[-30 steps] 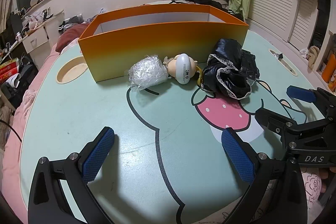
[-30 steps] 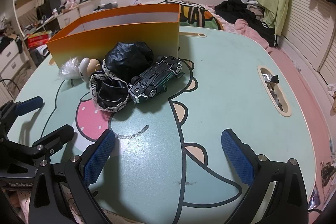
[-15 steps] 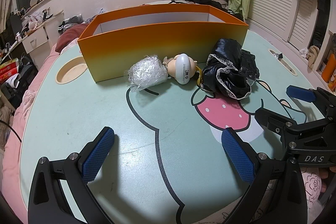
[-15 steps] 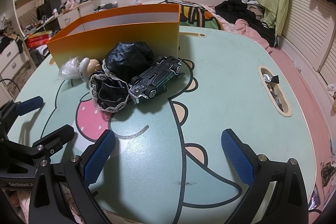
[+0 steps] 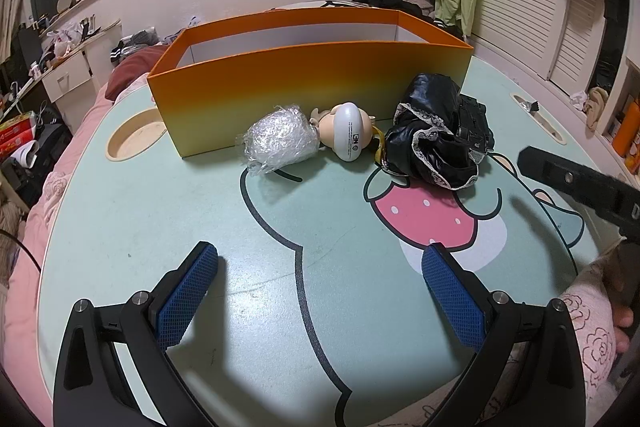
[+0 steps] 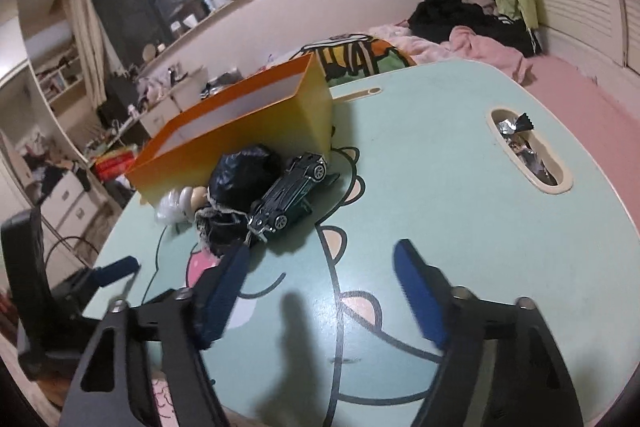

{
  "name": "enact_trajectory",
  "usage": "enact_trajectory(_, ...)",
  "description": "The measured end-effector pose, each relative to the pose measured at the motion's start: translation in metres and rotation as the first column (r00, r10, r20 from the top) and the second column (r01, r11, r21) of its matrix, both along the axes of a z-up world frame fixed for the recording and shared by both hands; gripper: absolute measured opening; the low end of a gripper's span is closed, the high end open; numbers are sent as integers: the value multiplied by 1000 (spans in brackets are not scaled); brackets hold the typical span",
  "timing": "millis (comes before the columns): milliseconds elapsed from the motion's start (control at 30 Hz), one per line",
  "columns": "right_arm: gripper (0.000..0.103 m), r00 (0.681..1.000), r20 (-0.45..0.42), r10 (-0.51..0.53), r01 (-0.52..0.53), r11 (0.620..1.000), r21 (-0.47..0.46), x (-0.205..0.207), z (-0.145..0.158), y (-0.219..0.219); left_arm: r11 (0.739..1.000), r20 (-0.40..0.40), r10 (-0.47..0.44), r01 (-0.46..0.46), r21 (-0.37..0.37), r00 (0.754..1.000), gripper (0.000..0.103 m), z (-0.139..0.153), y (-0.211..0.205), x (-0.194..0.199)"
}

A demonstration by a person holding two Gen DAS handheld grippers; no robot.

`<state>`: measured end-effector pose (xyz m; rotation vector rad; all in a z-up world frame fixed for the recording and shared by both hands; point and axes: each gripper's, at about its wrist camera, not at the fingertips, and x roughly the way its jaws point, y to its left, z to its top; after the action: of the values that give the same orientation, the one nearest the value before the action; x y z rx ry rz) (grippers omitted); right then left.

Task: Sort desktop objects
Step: 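Withdraw both grippers and hold them above the table, then grasp the green toy car with right gripper while left gripper grasps the clear plastic bag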

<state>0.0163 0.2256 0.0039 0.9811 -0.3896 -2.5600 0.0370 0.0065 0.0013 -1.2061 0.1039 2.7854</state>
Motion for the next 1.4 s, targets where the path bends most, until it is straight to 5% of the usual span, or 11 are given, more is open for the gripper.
enact_trajectory(233, 68, 998, 25, -51, 52, 999, -10, -32, 23, -13, 1000, 0, 1, -1, 1, 1000, 102, 0, 1, 0)
enact_trajectory(533, 30, 993, 117, -14, -8, 982, 189, -62, 11, -56, 1000, -1, 0, 0, -3, 1000, 102, 0, 3, 0)
enact_trajectory(633, 23, 995, 104, -2, -15, 986, 163, -56, 6, -52, 1000, -1, -1, 1, -2, 1000, 102, 0, 3, -1)
enact_trajectory(967, 23, 998, -29, -52, 50, 996, -75, -18, 11, -10, 999, -3, -15, 15, 42, 1000, 102, 7, -4, -2)
enact_trajectory(1200, 23, 998, -33, -54, 51, 994, -93, -14, 16, -9, 998, -61, 48, -45, 49, 997, 101, 32, -13, -22)
enact_trajectory(1400, 23, 998, -25, -52, 49, 994, -97, -16, 16, -9, 994, -2, 104, -104, 27, 995, 80, 29, -33, -52)
